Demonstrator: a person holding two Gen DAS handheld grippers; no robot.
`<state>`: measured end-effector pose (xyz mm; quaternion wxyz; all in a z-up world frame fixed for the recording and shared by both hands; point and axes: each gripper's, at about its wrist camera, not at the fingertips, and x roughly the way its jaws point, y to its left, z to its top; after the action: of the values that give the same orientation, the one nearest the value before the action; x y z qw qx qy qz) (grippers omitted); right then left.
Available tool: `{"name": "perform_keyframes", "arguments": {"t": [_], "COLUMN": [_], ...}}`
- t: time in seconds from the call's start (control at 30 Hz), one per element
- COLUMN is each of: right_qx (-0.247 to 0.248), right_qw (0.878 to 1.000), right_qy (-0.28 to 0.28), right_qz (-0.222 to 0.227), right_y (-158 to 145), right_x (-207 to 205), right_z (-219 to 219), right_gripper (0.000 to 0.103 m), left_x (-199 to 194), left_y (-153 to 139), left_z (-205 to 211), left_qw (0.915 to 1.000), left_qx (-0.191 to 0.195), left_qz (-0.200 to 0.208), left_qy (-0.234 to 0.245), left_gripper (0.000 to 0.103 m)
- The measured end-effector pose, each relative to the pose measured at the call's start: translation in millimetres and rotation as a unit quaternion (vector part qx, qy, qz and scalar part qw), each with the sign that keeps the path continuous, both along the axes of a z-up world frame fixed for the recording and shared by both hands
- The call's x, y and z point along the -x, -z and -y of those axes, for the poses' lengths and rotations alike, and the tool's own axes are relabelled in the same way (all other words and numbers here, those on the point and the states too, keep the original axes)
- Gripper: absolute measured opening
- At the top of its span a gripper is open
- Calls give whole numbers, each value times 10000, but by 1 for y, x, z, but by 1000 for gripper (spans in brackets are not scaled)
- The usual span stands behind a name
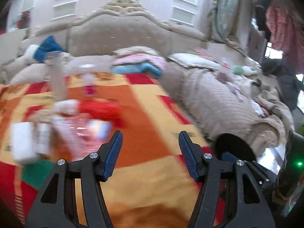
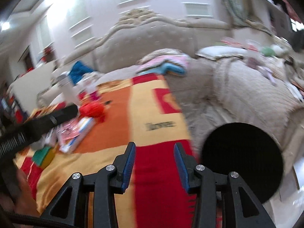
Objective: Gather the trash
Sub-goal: 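Move both open tools back over the items on the blanket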
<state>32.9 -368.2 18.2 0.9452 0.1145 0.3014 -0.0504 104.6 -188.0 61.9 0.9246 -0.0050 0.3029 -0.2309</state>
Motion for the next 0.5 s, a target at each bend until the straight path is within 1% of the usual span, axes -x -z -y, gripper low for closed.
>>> {"name": "perform_keyframes", "arguments": {"t": [0.03,0.1,0.17,0.27,0.33,0.37,0.5], "right_qx": [35,30,46,94,65,54,29], "right_qw": [9999,9995,9987,9976,9974,9973,9967], "right_qy": [-116,-316,-469,-612,-661,-684,-775], "right_qz": [-34,-88,-200,-314,-290,-275,-251], "right_y": [2,6,13,19,19,20,19], "right_x": [-4,-10,-17,-27,-29,-31,-36], "right_z": [-12,-26,-38,-51,-55,-58,-69], "right_gripper": [40,40,40,40,40,40,40], "left_x": [-6,-13,-20,-34,-45,-50,-71], "left_y": [-1,0,5,20,28,31,44], "left_z": [-31,-73,-124,-177,-198,-203,-197], "left_qw": [9997,9985,9953,9901,9872,9872,9890], "left_qx": [30,65,50,-65,-63,-48,-92], "left_qz": [-13,-51,-77,-202,-347,-412,-594], "left_qy": [-236,-548,-963,-1389,-1558,-1540,-1349], "left_gripper": [61,69,72,72,72,72,72]}}
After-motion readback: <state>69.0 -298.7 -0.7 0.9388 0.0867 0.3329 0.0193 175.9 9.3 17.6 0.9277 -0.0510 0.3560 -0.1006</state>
